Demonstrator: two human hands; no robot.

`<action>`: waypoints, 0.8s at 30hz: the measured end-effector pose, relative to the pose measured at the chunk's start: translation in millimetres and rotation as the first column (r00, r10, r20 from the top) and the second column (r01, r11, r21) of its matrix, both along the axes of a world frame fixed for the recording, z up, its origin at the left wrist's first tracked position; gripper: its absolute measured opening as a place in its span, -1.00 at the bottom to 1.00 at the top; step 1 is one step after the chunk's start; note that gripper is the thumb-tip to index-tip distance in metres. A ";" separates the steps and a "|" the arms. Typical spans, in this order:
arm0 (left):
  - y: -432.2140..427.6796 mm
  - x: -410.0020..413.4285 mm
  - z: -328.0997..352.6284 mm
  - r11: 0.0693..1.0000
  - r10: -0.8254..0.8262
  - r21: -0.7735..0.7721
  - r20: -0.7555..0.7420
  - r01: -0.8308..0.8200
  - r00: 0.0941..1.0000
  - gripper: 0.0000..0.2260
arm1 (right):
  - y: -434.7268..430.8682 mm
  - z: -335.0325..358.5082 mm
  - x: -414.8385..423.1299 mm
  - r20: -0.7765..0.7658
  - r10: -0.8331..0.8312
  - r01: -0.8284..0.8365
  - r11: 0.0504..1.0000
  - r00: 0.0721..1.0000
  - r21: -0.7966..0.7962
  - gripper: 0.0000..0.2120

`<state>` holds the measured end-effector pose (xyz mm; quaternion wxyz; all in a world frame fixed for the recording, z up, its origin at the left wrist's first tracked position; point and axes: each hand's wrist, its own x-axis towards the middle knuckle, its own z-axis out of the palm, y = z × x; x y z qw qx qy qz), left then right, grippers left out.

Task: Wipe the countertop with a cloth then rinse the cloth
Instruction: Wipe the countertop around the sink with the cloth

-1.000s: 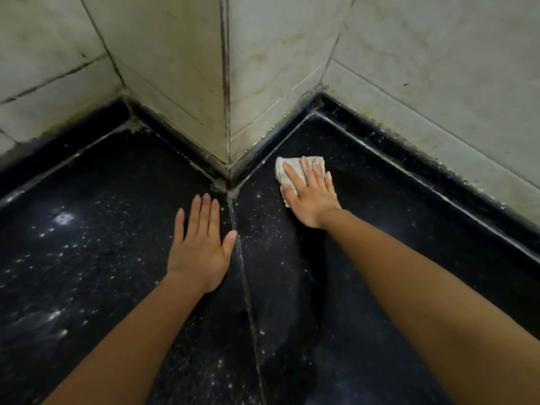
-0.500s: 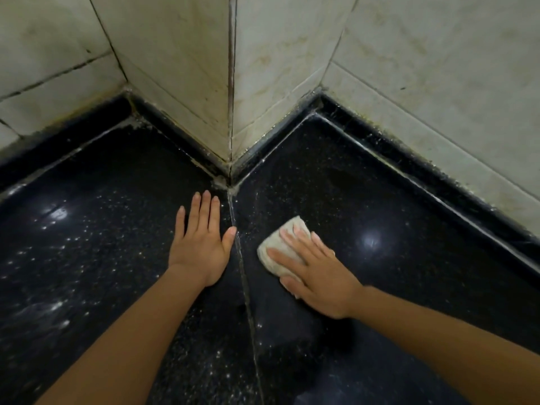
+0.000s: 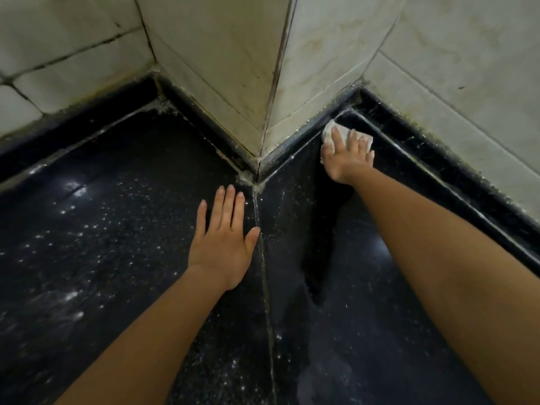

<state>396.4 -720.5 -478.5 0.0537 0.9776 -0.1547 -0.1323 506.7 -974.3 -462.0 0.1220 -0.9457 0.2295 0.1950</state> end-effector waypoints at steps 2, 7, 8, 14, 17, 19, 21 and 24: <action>0.8 0.6 -0.5 1.000 -0.003 0.003 0.002 0.003 1.000 -0.40 | 7.5 3.8 6.9 -0.031 -0.029 0.029 1.000 0.999 -0.013 -0.47; 0.9 0.5 1.9 1.000 -0.008 0.001 -0.022 0.008 1.000 -0.42 | 32.9 3.5 -23.9 -0.025 0.078 -0.079 0.997 0.997 -0.005 -0.45; 0.6 0.4 2.8 1.000 -0.011 0.001 -0.030 0.011 1.000 -0.42 | 40.4 3.0 -33.7 -0.022 0.120 -0.120 0.993 0.992 -0.003 -0.45; -1.7 0.9 5.3 1.000 0.007 -0.004 -0.077 -0.007 0.997 -0.43 | 69.2 5.6 -81.8 -0.028 0.398 -0.397 0.917 0.917 0.034 -0.47; -1.6 0.0 4.9 1.000 0.010 -0.010 -0.083 -0.011 0.996 -0.46 | 68.9 8.5 -109.1 -0.006 0.529 -0.526 0.845 0.849 0.098 -0.48; -0.7 -0.8 4.5 1.000 0.010 -0.020 -0.079 -0.012 0.997 -0.47 | 63.2 8.0 -132.9 0.031 0.595 -0.594 0.796 0.803 0.120 -0.49; 0.2 -1.0 3.7 0.999 0.012 -0.031 -0.073 -0.014 0.997 -0.46 | 54.2 9.2 -159.2 0.057 0.661 -0.662 0.740 0.749 0.118 -0.49; 0.8 -1.2 2.2 0.999 0.011 -0.033 -0.060 -0.013 0.998 -0.47 | 37.4 12.0 -189.0 0.007 0.789 -0.784 0.610 0.615 0.113 -0.51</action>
